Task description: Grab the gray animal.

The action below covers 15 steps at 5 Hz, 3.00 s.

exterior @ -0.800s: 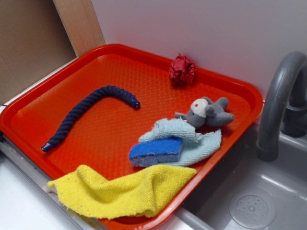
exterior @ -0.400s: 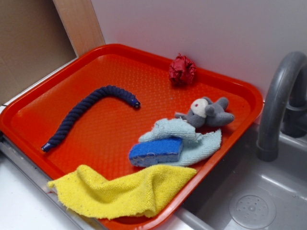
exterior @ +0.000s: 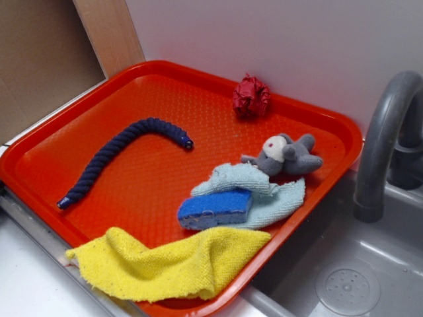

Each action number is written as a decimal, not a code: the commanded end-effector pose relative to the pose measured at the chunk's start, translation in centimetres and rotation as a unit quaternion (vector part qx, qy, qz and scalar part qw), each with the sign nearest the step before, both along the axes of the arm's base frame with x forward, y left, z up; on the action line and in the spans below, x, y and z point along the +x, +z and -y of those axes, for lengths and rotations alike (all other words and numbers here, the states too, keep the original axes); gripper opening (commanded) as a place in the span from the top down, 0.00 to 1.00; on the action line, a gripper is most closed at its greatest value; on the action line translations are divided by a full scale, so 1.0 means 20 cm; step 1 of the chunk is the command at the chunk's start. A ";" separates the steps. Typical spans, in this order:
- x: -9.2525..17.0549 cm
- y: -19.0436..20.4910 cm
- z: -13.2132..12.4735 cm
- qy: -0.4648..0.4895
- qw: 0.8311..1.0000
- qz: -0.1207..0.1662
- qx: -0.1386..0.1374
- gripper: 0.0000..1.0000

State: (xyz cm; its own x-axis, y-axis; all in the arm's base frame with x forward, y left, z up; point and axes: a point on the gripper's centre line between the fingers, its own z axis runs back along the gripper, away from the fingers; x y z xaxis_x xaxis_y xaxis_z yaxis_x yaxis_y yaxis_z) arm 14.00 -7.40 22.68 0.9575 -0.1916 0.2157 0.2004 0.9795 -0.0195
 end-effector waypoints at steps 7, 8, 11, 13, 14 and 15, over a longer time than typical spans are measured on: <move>0.65 -0.59 1.37 -0.305 0.947 0.085 -0.053 0.00; 0.63 -0.71 1.36 -0.305 0.950 0.057 -0.025 0.00; 0.62 -0.81 1.37 -0.310 0.950 0.025 -0.005 1.00; 0.62 -0.51 1.21 -0.227 0.972 0.044 0.049 1.00; 0.58 -0.34 1.08 -0.173 0.982 0.050 0.056 1.00; 0.51 -0.21 0.92 -0.099 0.991 0.052 0.069 1.00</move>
